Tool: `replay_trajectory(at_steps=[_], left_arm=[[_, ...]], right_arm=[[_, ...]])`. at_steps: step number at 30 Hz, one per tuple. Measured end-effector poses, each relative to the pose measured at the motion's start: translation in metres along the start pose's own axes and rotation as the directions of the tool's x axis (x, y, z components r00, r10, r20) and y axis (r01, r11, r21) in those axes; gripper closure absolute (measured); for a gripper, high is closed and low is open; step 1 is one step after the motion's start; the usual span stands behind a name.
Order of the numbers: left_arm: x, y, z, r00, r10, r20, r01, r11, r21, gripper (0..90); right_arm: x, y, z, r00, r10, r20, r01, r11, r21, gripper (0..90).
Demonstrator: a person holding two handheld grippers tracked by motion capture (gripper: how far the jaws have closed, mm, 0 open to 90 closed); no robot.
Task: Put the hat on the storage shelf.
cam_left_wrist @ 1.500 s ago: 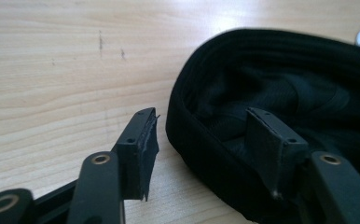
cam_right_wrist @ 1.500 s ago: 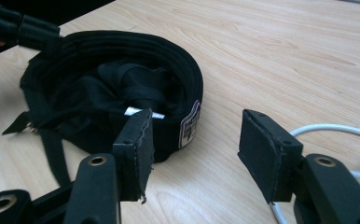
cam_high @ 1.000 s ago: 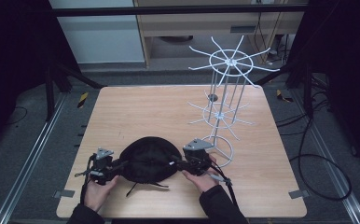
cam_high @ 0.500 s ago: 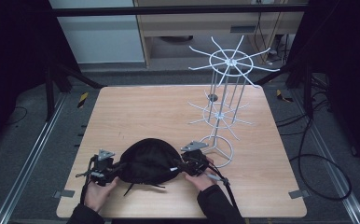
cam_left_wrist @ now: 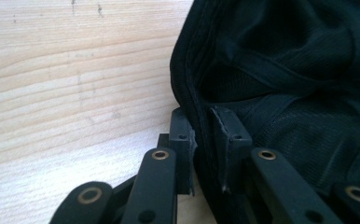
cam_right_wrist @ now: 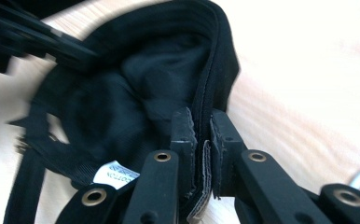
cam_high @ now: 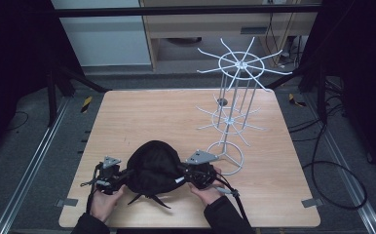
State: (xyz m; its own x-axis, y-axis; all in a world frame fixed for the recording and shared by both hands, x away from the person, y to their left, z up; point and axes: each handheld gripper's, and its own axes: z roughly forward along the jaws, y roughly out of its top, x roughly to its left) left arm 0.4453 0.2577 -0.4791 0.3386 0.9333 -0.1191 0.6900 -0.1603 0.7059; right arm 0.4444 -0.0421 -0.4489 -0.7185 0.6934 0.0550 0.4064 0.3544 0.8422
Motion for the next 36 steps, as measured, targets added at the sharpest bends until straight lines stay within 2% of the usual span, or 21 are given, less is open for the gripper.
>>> replay_trajectory(at_steps=[5,8,11,16,18,21,23,25,27,30,32,36], left_arm=[[-0.002,0.006,0.009,0.9991,-0.035,0.024,0.035,0.9994,-0.004,77.9],[-0.005,0.009,0.016,0.9991,-0.024,0.036,0.025,0.9997,-0.008,77.8],[-0.006,0.01,0.018,0.9995,-0.002,0.03,0.002,1.0,-0.007,77.2],[-0.005,0.009,0.019,0.9985,0.02,0.05,-0.019,0.9997,-0.013,73.9],[-0.004,0.01,0.018,0.9978,0.035,0.056,-0.034,0.9994,-0.008,70.9],[-0.001,0.012,0.014,0.9964,0.031,0.079,-0.03,0.9995,-0.008,63.0],[0.001,0.016,0.007,0.9967,0.041,0.07,-0.041,0.9991,-0.01,59.7],[0.003,0.02,-0.005,0.9976,0.047,0.05,-0.045,0.9979,-0.047,58.3],[0.003,0.025,-0.017,0.9971,0.036,0.066,-0.031,0.9958,-0.086,55.2],[-0.005,0.03,-0.031,0.991,0.044,0.126,-0.026,0.9899,-0.139,53.0],[-0.016,0.032,-0.035,0.9822,0.053,0.18,-0.024,0.9868,-0.16,49.9],[-0.04,0.039,-0.031,0.9665,0.079,0.244,-0.04,0.9862,-0.16,43.6]], right_arm=[[0.017,0.011,-0.015,0.9956,-0.085,-0.038,0.082,0.994,-0.074,81.8],[0.026,0.009,-0.019,0.9907,-0.122,-0.06,0.117,0.99,-0.084,81.6],[0.031,-0.002,-0.017,0.9856,-0.152,-0.075,0.147,0.987,-0.06,81.4],[0.031,-0.015,-0.012,0.9871,-0.141,-0.074,0.139,0.99,-0.039,81.3],[0.03,-0.016,-0.012,0.9883,-0.137,-0.067,0.134,0.99,-0.039,81.4],[0.03,-0.018,-0.013,0.9901,-0.131,-0.05,0.129,0.991,-0.039,81.5],[0.029,-0.019,-0.013,0.9908,-0.13,-0.037,0.129,0.991,-0.037,81.5],[0.028,-0.021,-0.014,0.9922,-0.122,-0.024,0.121,0.992,-0.032,81.5],[0.027,-0.023,-0.014,0.9932,-0.115,-0.017,0.114,0.993,-0.031,81.5],[0.027,-0.024,-0.013,0.9937,-0.112,-0.01,0.111,0.993,-0.031,81.5],[0.027,-0.024,-0.013,0.9938,-0.111,-0.01,0.11,0.993,-0.033,81.3],[0.029,-0.025,-0.013,0.994,-0.107,-0.021,0.107,0.994,-0.035,80.3]])
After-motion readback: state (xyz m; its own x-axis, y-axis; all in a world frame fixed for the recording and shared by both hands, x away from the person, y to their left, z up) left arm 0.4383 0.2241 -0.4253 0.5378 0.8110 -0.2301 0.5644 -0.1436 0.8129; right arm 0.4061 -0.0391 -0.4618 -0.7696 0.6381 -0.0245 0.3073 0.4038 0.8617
